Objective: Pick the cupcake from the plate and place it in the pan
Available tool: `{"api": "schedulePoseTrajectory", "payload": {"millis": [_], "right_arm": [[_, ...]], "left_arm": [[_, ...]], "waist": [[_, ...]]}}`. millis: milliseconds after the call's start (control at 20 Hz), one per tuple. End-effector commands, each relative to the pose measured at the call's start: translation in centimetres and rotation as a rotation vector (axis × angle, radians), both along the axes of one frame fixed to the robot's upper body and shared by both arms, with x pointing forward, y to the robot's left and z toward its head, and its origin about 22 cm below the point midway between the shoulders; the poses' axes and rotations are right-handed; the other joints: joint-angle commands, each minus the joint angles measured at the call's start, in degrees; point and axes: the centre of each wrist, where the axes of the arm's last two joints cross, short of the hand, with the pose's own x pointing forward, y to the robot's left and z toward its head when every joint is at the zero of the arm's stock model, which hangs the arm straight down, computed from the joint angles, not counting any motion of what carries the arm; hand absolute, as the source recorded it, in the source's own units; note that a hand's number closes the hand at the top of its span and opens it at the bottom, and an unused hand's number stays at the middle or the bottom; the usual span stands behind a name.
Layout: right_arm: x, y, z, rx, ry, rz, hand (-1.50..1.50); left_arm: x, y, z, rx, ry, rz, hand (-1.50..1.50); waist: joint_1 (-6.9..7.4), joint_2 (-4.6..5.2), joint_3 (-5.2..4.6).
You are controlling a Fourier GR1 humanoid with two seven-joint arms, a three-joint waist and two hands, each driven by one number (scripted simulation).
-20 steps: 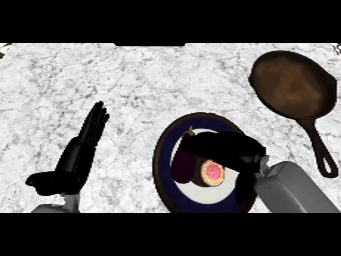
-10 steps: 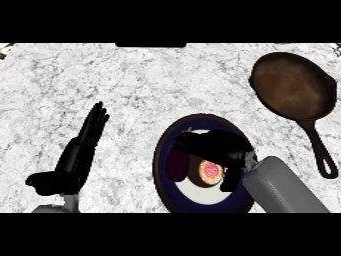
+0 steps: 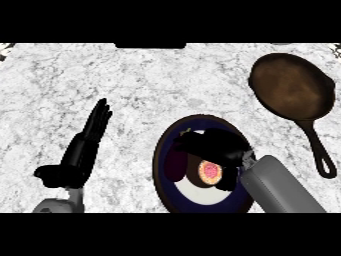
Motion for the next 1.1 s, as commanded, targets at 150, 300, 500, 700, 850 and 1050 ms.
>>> {"api": "schedulePoseTrajectory", "payload": {"millis": [150,300,500,700,850,1050], "right_arm": [[1.8,-1.4,-0.2,0.071,-0.04,-0.225,1.5],[2.0,-1.5,-0.2,0.07,-0.041,-0.661,1.5],[3.5,-1.8,1.8,0.124,-0.135,-1.079,1.5],[4.1,1.5,5.8,0.17,-0.384,-1.283,1.5],[5.0,3.6,10.6,0.282,-0.533,-1.371,1.5],[5.4,6.5,11.7,0.377,-0.607,-1.465,1.5]], "left_arm": [[-0.4,-0.6,0.2,0.009,-0.004,-0.006,0.0],[-0.6,0.4,-0.1,0.003,-0.003,0.024,0.0],[-0.3,0.0,0.0,-0.001,0.004,0.022,0.0],[0.2,-0.6,0.2,0.0,0.007,-0.013,0.0],[0.4,-0.3,0.2,0.014,-0.009,-0.023,0.0],[0.3,-0.4,0.8,-0.007,-0.024,-0.021,0.0]], "waist": [[0.23,1.06,0.16],[-0.83,0.86,0.06],[-1.36,0.87,0.02],[0.71,0.71,0.03],[1.04,0.87,0.04],[1.57,1.05,0.11]]}}
